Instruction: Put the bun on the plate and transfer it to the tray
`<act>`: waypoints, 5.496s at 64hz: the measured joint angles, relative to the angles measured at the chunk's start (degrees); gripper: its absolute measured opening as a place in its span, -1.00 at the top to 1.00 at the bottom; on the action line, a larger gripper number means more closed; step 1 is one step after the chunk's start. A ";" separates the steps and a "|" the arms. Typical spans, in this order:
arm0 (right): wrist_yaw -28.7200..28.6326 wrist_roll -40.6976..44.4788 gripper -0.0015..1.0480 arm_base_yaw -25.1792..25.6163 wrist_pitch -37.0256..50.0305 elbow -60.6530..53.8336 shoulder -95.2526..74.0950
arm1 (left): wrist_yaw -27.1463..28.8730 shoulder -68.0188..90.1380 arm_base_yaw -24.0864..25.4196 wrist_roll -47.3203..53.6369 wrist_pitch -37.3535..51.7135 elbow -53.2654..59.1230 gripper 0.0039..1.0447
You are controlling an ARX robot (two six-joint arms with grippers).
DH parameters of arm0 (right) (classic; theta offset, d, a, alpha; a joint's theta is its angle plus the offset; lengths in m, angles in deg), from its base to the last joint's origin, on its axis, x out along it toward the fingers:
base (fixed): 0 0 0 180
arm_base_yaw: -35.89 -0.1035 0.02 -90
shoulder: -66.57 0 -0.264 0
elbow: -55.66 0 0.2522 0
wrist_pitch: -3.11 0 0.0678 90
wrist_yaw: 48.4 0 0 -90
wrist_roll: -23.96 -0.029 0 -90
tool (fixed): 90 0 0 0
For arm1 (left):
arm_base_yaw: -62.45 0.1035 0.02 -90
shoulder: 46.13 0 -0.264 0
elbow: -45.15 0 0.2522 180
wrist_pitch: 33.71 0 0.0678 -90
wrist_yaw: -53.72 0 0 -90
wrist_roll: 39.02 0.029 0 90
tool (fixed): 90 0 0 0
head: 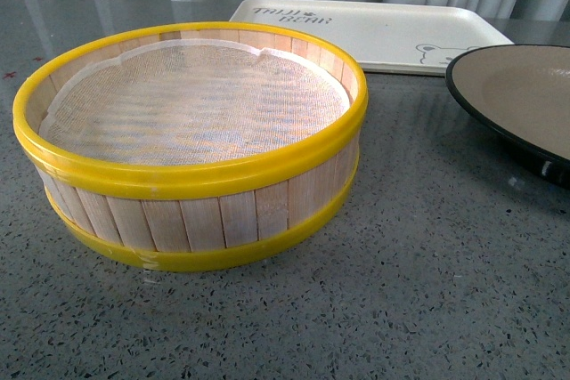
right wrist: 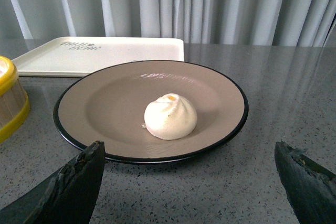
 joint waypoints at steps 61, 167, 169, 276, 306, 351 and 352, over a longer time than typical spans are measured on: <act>0.00 0.00 -0.83 0.00 0.00 0.00 0.00 | -0.02 -21.16 0.02 0.00 -10.36 9.29 0.93; -29.81 -48.46 -0.83 35.63 24.61 20.17 -62.40 | -0.02 -21.27 0.02 0.04 -10.36 9.31 -0.88; -30.82 -49.44 -0.83 36.35 24.79 20.24 -63.87 | -0.04 -21.27 0.02 0.04 -10.36 9.29 -0.88; -36.00 -67.23 0.95 21.11 38.10 30.67 -87.08 | -0.02 -21.27 0.02 0.04 -10.36 9.29 -0.88; -33.16 -69.33 0.95 18.64 46.49 28.44 -84.72 | -0.02 -21.27 0.02 0.04 -10.36 9.29 -0.88; -25.27 -70.16 0.95 11.21 34.10 60.70 -104.65 | -0.02 -21.27 0.02 0.04 -10.36 9.31 -0.88; -25.20 -70.14 0.95 11.04 33.62 61.46 -105.15 | -0.02 -21.27 0.02 0.02 -10.36 9.31 -0.88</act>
